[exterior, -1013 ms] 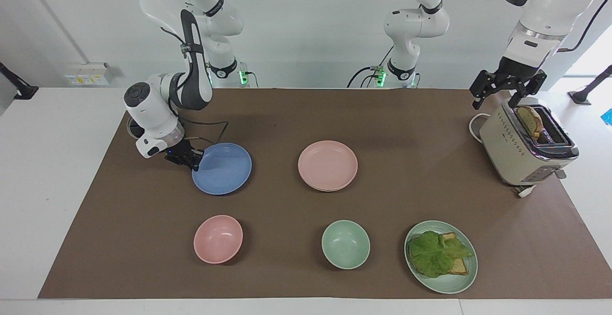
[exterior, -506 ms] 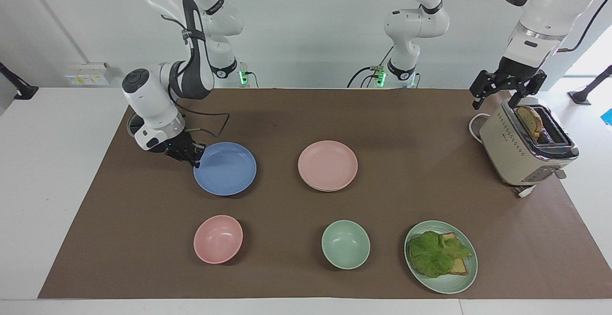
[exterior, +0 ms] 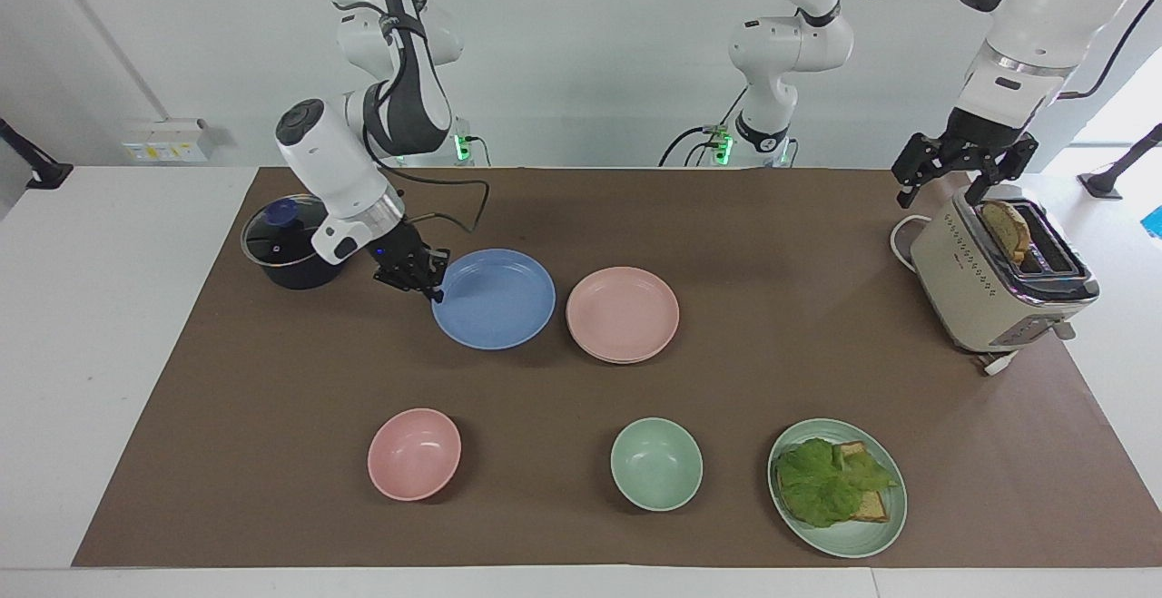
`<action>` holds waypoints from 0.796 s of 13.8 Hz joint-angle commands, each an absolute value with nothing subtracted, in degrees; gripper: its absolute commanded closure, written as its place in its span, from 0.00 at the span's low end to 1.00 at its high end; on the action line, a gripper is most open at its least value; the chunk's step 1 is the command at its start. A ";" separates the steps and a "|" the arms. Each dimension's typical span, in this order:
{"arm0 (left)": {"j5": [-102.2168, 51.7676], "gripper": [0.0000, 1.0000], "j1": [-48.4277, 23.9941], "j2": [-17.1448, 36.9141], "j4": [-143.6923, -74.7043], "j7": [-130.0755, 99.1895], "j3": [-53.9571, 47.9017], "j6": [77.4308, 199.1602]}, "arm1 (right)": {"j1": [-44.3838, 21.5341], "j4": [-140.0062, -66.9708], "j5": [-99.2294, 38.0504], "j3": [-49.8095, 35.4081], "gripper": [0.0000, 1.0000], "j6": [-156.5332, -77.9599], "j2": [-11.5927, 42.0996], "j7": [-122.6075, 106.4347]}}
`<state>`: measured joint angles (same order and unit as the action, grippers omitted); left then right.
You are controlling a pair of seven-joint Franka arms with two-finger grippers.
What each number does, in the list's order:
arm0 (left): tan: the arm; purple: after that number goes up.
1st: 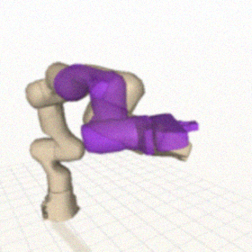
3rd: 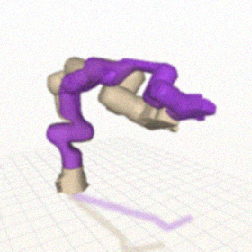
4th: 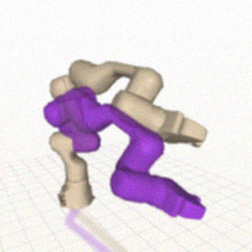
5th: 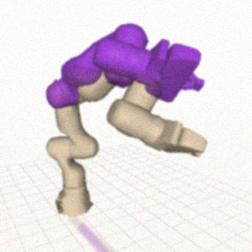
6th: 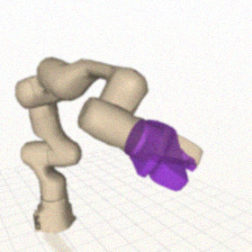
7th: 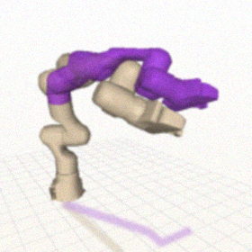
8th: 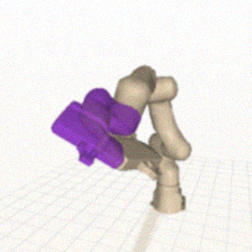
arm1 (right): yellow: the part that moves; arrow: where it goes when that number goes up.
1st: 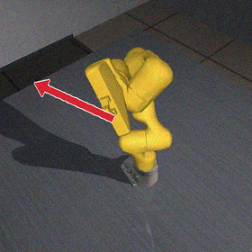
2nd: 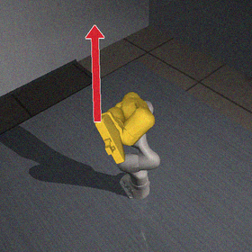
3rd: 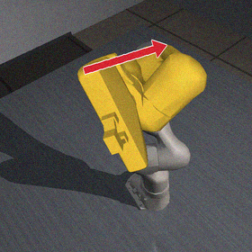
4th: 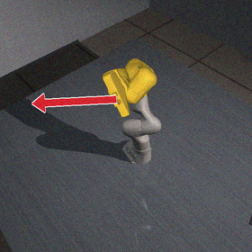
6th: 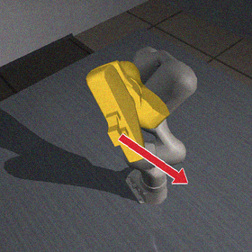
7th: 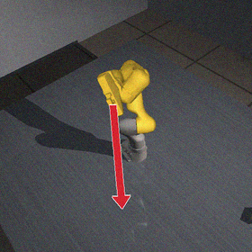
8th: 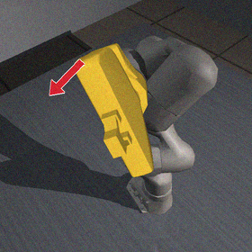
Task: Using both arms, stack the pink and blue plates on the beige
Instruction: 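Carry the blue plate with the right gripper onto the pink plate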
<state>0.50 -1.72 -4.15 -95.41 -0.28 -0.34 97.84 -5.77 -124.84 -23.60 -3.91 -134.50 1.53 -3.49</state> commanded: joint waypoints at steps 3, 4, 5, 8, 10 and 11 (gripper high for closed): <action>1.41 0.00 -1.05 -4.57 -95.45 -0.09 -0.88 96.86 | -13.52 -121.20 -25.05 -3.78 1.00 -138.94 4.73 5.44; 1.41 0.00 -1.05 -4.57 -95.45 -0.09 -0.88 96.86 | -15.10 -121.03 -25.05 -3.78 1.00 -139.91 5.96 6.58; 1.41 0.00 -1.05 -4.57 -95.45 -0.09 -0.88 96.86 | -16.94 -120.85 -25.05 -3.78 1.00 -141.05 7.11 7.64; 1.41 0.00 -1.05 -4.57 -95.45 -0.09 -0.88 96.86 | -20.82 -119.19 -25.05 -3.78 1.00 -144.14 10.80 11.15; 1.41 0.00 -1.05 -4.57 -95.45 -0.09 -0.88 96.86 | -22.23 -118.57 -25.05 -3.78 1.00 -145.54 12.74 12.30; 1.41 0.00 -1.05 -4.57 -95.45 -0.09 -0.88 96.86 | -23.54 -118.48 -25.05 -3.78 1.00 -146.76 13.70 13.26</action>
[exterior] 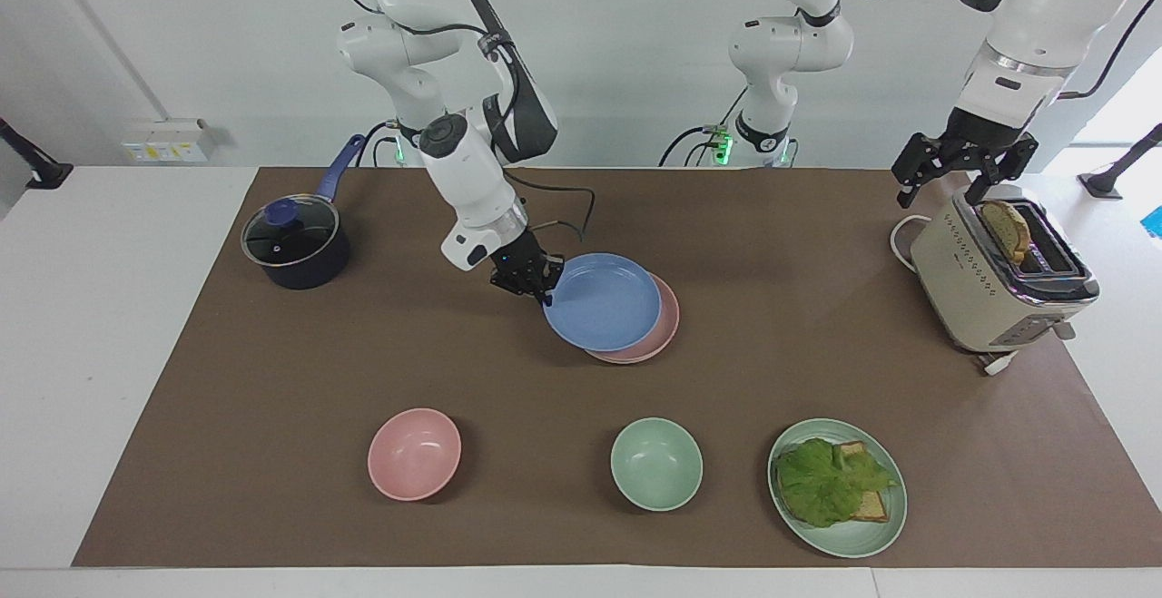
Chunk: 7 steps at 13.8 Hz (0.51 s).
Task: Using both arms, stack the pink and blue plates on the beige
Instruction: 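Carry the blue plate with the right gripper onto the pink plate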
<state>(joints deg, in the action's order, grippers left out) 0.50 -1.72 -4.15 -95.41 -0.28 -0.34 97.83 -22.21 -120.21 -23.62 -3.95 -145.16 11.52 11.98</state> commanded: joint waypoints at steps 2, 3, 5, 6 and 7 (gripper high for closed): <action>1.41 0.00 -1.05 -4.57 -95.45 -0.09 -0.88 96.86 | -24.52 -118.48 -25.05 -3.78 1.00 -147.22 14.59 13.89; 1.41 0.00 -1.05 -4.57 -95.45 -0.09 -0.88 96.86 | -24.52 -118.30 -24.96 -3.78 1.00 -147.22 15.11 13.89; 1.41 0.00 -1.05 -4.57 -95.45 -0.09 -0.88 96.86 | -25.13 -118.21 -24.96 -3.78 1.00 -147.22 15.73 13.89; 1.41 0.00 -1.05 -4.57 -95.45 -0.09 -0.88 96.86 | -25.48 -118.21 -25.05 -3.78 1.00 -147.22 16.08 13.89; 1.41 0.00 -1.05 -4.57 -95.45 -0.09 -0.88 96.86 | -25.58 -118.21 -25.05 -3.78 1.00 -147.22 16.08 13.97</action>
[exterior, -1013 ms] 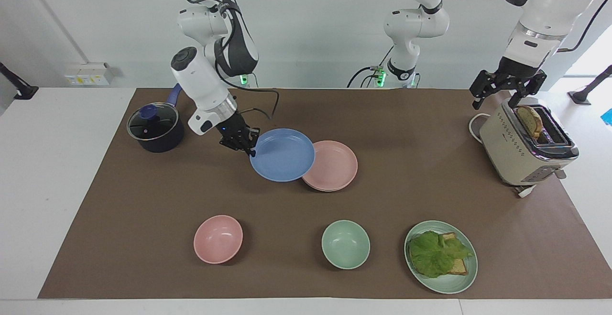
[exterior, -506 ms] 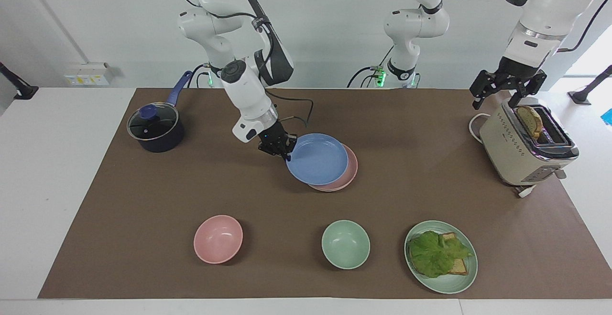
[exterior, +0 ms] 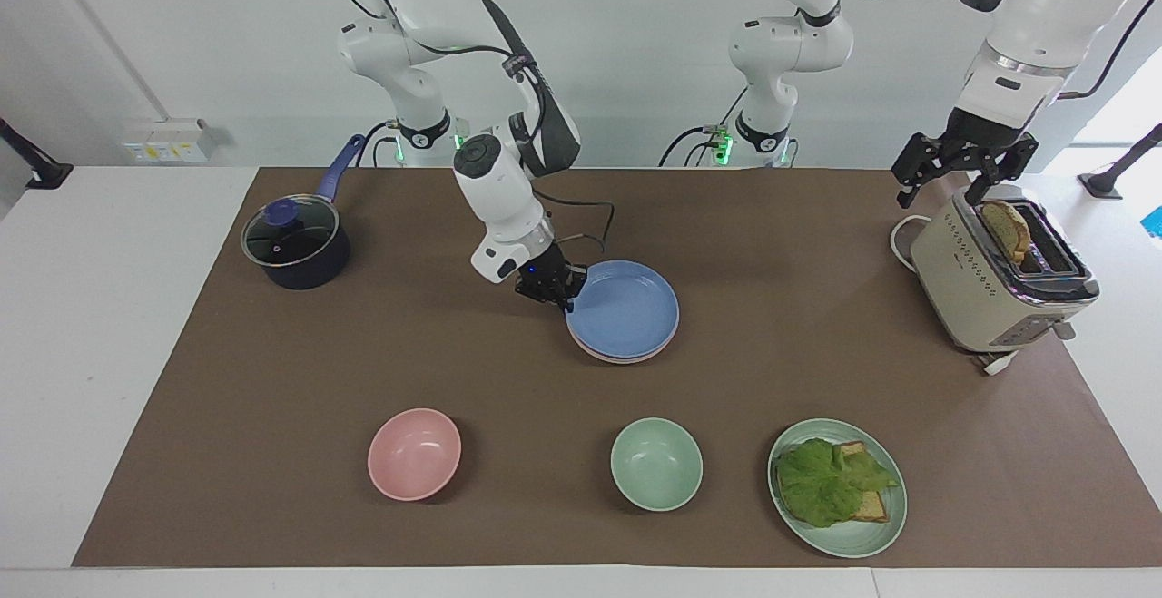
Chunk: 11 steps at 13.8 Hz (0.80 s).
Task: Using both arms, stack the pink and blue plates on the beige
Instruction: 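Carry the blue plate with the right gripper onto the pink plate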
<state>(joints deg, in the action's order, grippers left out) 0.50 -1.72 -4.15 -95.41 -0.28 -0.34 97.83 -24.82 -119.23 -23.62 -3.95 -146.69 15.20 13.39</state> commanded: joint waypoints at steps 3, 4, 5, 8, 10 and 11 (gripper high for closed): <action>1.41 0.00 -1.05 -4.57 -95.45 -0.09 -0.88 96.86 | -25.66 -117.78 -24.96 -3.78 0.82 -147.04 16.08 14.15; 1.41 0.00 -1.05 -4.57 -95.45 -0.09 -0.88 96.86 | -25.66 -117.60 -24.26 -3.78 0.45 -147.13 16.08 13.98; 1.41 0.00 -1.05 -4.57 -95.45 -0.09 -0.88 96.86 | -25.75 -117.42 -24.26 -3.78 0.39 -146.87 16.00 14.15; 1.41 0.00 -1.05 -4.57 -95.45 -0.09 -0.88 96.86 | -25.40 -117.51 -24.17 -3.34 0.12 -146.25 14.07 14.67; 1.41 0.00 -1.05 -4.57 -95.45 0.00 -0.88 96.86 | -24.53 -117.77 -24.08 -2.73 0.00 -144.68 11.35 15.82; 1.41 0.00 -1.05 -4.57 -95.45 -0.09 -0.88 96.86 | -22.52 -117.86 -23.82 -2.72 0.00 -142.67 9.51 15.91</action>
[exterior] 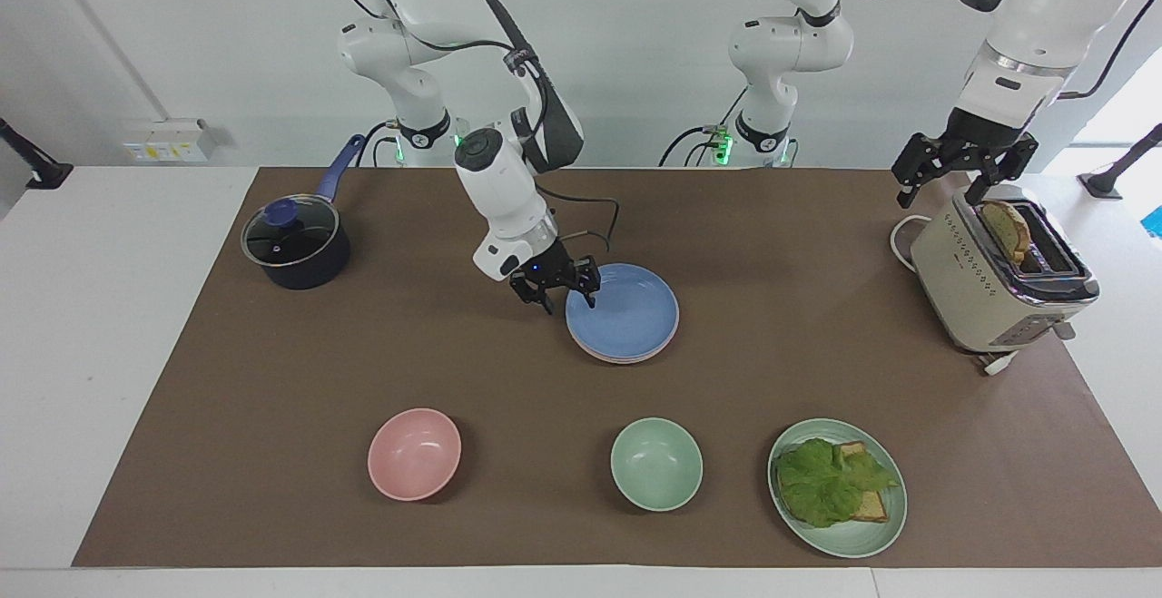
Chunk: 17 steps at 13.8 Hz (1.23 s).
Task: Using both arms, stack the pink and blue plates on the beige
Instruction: 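Carry the blue plate with the right gripper onto the pink plate, then open the right gripper and withdraw it to the rest pose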
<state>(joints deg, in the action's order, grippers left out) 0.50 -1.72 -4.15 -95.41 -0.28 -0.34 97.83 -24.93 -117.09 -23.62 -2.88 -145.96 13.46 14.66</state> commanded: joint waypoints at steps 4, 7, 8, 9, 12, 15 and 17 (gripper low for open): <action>1.41 0.00 -1.05 -4.57 -95.45 -0.09 -0.88 96.86 | -14.08 -117.69 -15.32 -2.81 0.00 -133.44 2.83 15.91; 1.41 0.00 -1.05 -4.57 -95.45 -0.09 -0.88 96.86 | -8.54 -117.34 -10.29 -2.90 0.00 -128.86 -1.22 15.03; 1.41 0.00 -1.05 -4.57 -95.45 -0.09 -0.88 96.86 | -7.05 -117.25 -10.02 -2.90 0.00 -127.80 -2.62 14.94; 1.41 0.00 -1.05 -4.57 -95.45 -0.09 -0.88 96.86 | -5.55 -116.20 -10.02 -2.90 0.00 -125.53 -3.59 14.94; 1.41 0.00 -1.05 -4.57 -95.45 -0.09 -0.88 96.86 | -0.81 -105.68 -5.30 -2.99 0.00 -108.95 -3.96 14.85; 1.41 0.00 -1.05 -4.57 -95.45 -0.09 -0.88 96.86 | 0.35 -99.07 -1.68 -2.90 0.00 -101.00 -3.69 14.85; 1.41 0.00 -1.05 -4.57 -95.45 -0.09 -0.88 96.86 | 0.96 -95.99 -0.36 -2.90 0.00 -98.01 -3.08 13.54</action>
<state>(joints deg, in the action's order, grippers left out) 0.50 -1.72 -4.15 -95.41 -0.28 -0.34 97.83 -0.11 -99.73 -2.43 -2.19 -100.88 -4.82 14.75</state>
